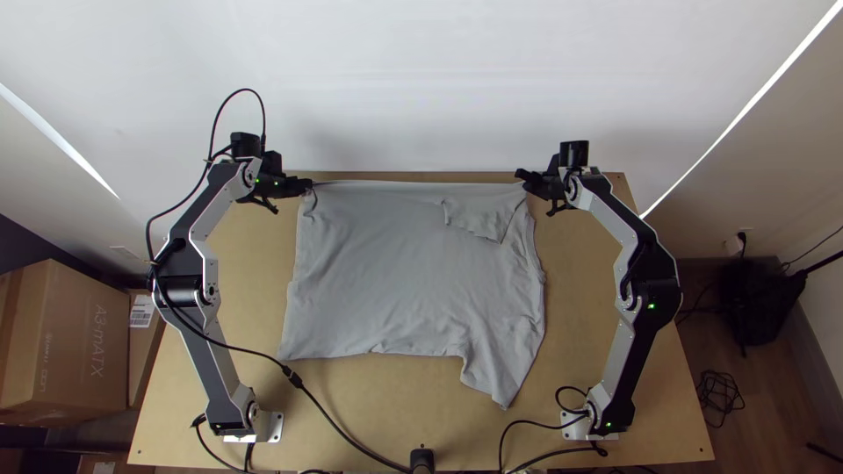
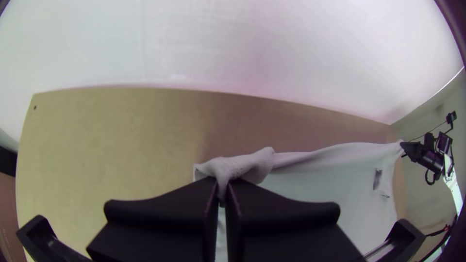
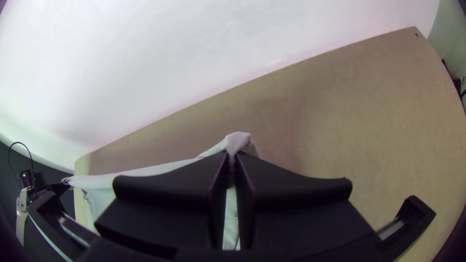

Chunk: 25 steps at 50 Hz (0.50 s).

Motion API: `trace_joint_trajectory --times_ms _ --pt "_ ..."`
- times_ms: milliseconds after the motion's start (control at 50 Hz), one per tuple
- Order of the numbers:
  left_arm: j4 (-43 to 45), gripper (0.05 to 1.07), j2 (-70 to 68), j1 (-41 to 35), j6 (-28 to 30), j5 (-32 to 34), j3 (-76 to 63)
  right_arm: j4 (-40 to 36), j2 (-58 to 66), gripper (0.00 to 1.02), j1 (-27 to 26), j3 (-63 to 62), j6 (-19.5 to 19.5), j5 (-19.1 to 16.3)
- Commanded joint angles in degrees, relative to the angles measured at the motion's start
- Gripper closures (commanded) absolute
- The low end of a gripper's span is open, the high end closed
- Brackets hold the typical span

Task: Fold the t-shirt

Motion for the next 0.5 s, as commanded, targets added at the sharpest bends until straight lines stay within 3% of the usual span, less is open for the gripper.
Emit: trace_joint_trajectory --times_ms 0,260,480 --pt "-1.70 1.05 -0.50 2.83 -0.98 -0.57 0.54 -1.71 -1.85 1.00 -0.82 -1.01 1.23 2.85" --pt "-0.20 1.05 -4.10 3.80 -0.19 1.02 -5.88 -2.06 -7.39 1.00 -0.64 -9.36 0.96 2.85" --pt "6.74 1.05 -9.73 3.80 0.42 1.02 -16.78 -1.97 -10.46 1.00 -0.03 -14.98 0.96 2.85"
